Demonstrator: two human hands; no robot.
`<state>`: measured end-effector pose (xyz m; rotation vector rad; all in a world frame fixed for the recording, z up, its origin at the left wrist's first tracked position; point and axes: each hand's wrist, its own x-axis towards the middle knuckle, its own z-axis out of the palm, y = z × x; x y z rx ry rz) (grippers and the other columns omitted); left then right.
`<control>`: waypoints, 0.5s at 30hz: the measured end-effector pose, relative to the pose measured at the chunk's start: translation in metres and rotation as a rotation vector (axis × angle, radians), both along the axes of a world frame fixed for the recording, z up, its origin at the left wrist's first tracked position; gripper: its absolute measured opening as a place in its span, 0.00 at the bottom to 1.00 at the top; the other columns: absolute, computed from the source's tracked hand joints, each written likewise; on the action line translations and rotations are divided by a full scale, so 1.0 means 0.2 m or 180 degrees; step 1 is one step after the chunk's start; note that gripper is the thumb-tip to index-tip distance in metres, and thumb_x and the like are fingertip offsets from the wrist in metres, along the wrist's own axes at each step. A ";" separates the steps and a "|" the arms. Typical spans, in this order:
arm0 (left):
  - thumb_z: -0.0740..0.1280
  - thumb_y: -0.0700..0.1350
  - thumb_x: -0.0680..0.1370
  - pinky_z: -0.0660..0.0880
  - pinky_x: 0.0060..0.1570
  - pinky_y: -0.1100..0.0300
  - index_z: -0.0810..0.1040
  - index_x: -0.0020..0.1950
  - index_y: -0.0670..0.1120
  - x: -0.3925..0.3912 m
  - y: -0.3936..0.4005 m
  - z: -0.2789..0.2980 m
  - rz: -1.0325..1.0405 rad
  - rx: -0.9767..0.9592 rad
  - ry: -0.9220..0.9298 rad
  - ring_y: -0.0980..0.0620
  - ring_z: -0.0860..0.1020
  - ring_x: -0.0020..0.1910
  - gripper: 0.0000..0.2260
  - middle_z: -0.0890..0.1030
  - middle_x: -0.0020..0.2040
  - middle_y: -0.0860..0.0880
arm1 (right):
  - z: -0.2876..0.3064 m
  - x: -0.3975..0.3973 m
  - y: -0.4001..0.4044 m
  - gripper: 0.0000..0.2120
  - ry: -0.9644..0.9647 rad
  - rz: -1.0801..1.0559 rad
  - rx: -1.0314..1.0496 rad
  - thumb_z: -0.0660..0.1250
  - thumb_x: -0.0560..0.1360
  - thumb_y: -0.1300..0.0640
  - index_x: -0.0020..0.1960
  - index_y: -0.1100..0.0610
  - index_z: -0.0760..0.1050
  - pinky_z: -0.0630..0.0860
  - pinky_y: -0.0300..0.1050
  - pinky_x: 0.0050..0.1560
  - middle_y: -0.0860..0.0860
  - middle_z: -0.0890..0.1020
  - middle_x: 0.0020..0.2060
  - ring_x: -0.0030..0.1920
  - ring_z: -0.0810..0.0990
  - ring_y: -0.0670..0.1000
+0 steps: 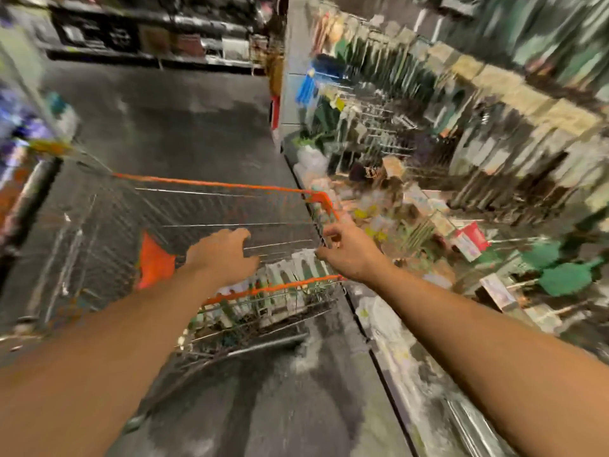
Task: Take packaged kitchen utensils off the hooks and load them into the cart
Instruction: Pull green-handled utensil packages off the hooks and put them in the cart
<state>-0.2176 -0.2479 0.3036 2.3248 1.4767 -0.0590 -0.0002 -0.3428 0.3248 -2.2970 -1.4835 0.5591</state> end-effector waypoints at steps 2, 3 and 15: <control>0.65 0.61 0.80 0.78 0.62 0.46 0.70 0.77 0.57 -0.05 0.04 -0.10 0.0107 -0.0047 0.0012 0.41 0.78 0.67 0.26 0.77 0.72 0.48 | -0.07 -0.02 0.06 0.19 0.0034 0.0105 -0.0182 0.73 0.75 0.53 0.63 0.57 0.79 0.76 0.44 0.52 0.55 0.84 0.51 0.54 0.83 0.56; 0.65 0.61 0.81 0.79 0.61 0.46 0.69 0.77 0.57 -0.06 0.06 -0.15 0.0147 -0.0078 -0.0001 0.41 0.79 0.66 0.26 0.77 0.72 0.48 | -0.11 -0.02 0.09 0.20 0.0053 0.0162 -0.0268 0.72 0.76 0.53 0.65 0.56 0.78 0.75 0.44 0.53 0.54 0.83 0.52 0.55 0.82 0.55; 0.66 0.53 0.81 0.79 0.58 0.50 0.70 0.77 0.53 0.22 0.47 -0.76 0.0342 -0.0885 -0.0053 0.44 0.80 0.63 0.24 0.78 0.71 0.47 | -0.70 0.36 0.59 0.14 0.0363 0.0119 -0.1106 0.70 0.78 0.54 0.63 0.53 0.76 0.75 0.41 0.47 0.49 0.79 0.49 0.48 0.79 0.52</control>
